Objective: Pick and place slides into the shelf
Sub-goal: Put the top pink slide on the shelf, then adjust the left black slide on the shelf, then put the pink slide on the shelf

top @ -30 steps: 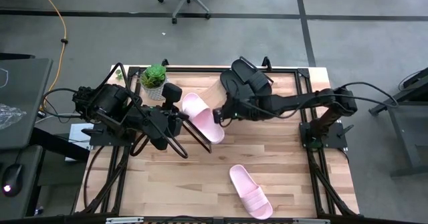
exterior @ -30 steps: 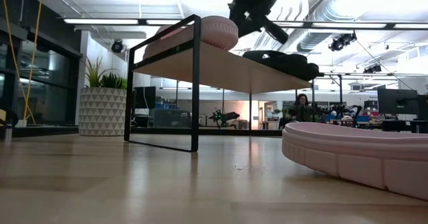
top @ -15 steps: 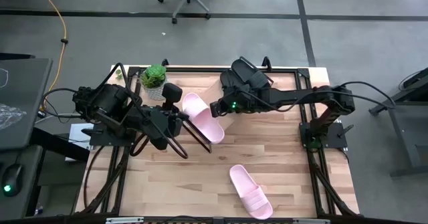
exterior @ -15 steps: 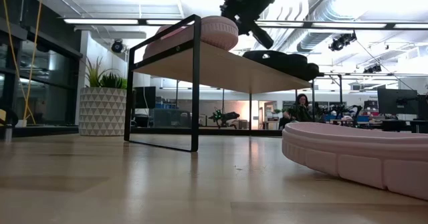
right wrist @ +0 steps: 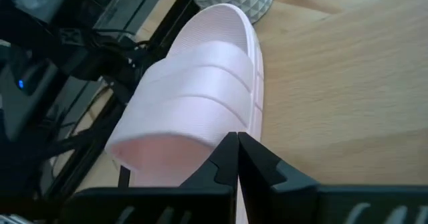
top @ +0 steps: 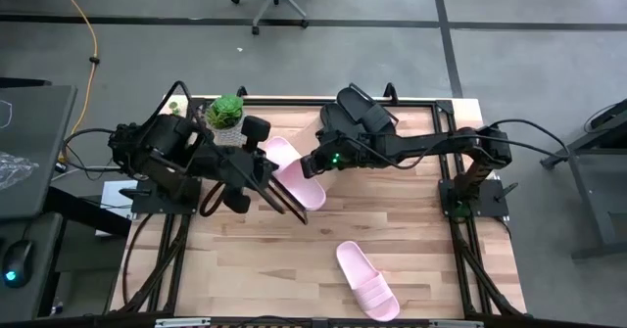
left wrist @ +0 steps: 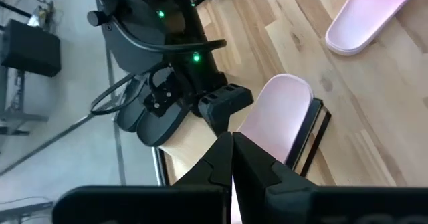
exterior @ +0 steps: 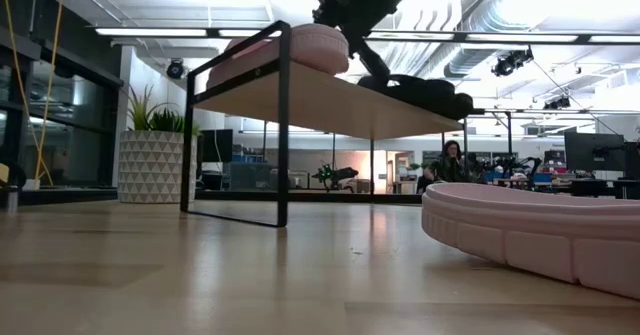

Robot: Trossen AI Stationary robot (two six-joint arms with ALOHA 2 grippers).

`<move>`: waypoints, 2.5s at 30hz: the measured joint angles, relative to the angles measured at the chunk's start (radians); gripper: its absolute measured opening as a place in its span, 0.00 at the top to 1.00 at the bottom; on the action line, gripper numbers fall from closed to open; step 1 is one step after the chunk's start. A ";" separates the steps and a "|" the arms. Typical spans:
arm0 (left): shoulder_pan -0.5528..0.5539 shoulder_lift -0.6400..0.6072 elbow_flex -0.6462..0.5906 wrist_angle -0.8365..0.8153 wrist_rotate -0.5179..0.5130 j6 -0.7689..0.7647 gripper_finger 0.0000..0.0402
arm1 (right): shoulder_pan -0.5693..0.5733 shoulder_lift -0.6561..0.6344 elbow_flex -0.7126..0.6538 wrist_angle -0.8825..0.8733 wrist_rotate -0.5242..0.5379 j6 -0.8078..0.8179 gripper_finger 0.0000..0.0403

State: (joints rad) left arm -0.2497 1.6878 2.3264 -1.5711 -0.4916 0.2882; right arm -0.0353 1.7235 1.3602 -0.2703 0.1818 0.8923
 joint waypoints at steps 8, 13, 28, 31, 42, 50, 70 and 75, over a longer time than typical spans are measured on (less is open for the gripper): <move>0.007 0.000 0.000 0.000 0.013 0.003 1.00 | 0.010 0.008 0.000 -0.002 0.027 -0.003 1.00; 0.007 0.000 0.000 0.000 0.013 0.003 1.00 | 0.009 0.007 0.000 -0.004 0.028 -0.003 1.00; 0.007 0.000 0.000 0.000 0.013 0.002 1.00 | 0.019 0.004 0.171 -0.304 0.141 -0.087 1.00; 0.007 0.000 0.000 0.000 0.013 0.002 1.00 | 0.031 0.004 0.215 -0.431 0.151 -0.081 1.00; 0.007 0.000 0.000 0.000 0.013 0.003 1.00 | 0.089 0.004 0.245 -0.720 0.224 0.033 1.00; 0.007 0.000 0.000 0.000 0.013 0.002 1.00 | 0.075 0.004 0.245 -0.839 0.252 0.088 1.00; 0.007 0.000 0.000 0.000 0.055 -0.005 1.00 | 0.046 0.005 0.244 -0.905 0.297 0.123 1.00; 0.007 0.000 0.000 0.000 0.055 -0.005 1.00 | 0.064 0.005 0.263 -0.859 0.297 0.094 1.00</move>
State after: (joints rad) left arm -0.2424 1.6875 2.3264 -1.5711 -0.4370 0.2832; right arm 0.0290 1.7281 1.6227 -1.1294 0.4791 0.9866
